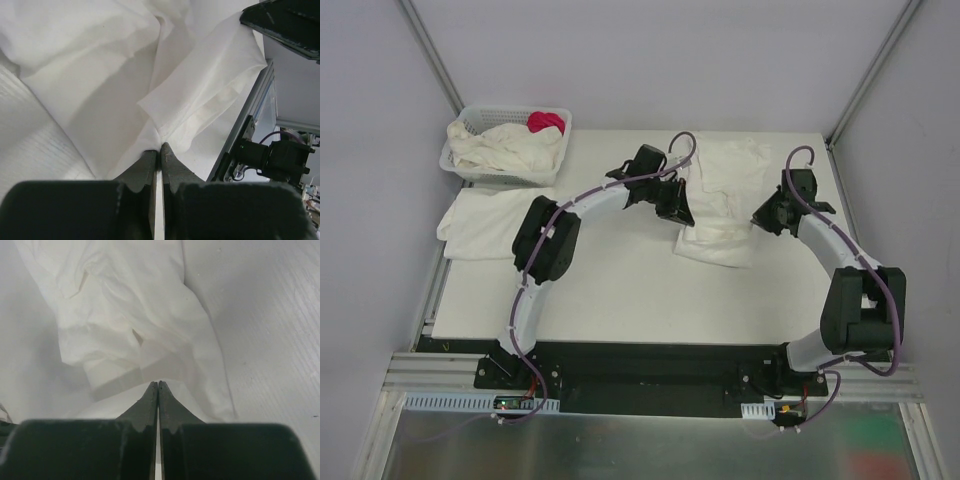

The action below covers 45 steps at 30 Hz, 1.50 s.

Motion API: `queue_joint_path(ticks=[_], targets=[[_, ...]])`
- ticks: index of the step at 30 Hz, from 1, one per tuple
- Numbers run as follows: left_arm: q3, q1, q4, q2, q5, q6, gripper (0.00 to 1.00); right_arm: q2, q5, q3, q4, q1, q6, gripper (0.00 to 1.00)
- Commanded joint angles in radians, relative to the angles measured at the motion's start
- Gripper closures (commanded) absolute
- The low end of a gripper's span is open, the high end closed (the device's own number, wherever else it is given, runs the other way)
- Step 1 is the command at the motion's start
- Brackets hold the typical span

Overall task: Fold and stack the t-shirts
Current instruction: Fold the folded rectangular tshirt in 1/3 of the way

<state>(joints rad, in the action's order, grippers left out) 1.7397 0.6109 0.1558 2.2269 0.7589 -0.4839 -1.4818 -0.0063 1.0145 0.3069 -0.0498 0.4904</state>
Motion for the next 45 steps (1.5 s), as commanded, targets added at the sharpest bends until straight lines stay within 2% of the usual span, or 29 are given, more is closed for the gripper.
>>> queue_joint_path(ticks=[1, 15, 34, 45], targets=[[0.069, -0.033, -0.004, -0.001, 0.023, -0.004, 1.00, -0.040, 0.019, 0.071, -0.054, 0.022, 0.008, 0.99], [0.141, -0.048, -0.004, 0.071, 0.046, -0.024, 1.00, -0.091, 0.015, 0.131, -0.063, 0.045, 0.014, 0.99], [0.322, -0.080, -0.002, 0.151, 0.069, -0.047, 1.00, -0.176, -0.018, 0.200, -0.065, 0.073, 0.013, 0.99], [0.359, -0.088, -0.002, 0.195, 0.079, -0.058, 0.99, -0.219, -0.023, 0.242, -0.066, 0.082, 0.020, 0.99]])
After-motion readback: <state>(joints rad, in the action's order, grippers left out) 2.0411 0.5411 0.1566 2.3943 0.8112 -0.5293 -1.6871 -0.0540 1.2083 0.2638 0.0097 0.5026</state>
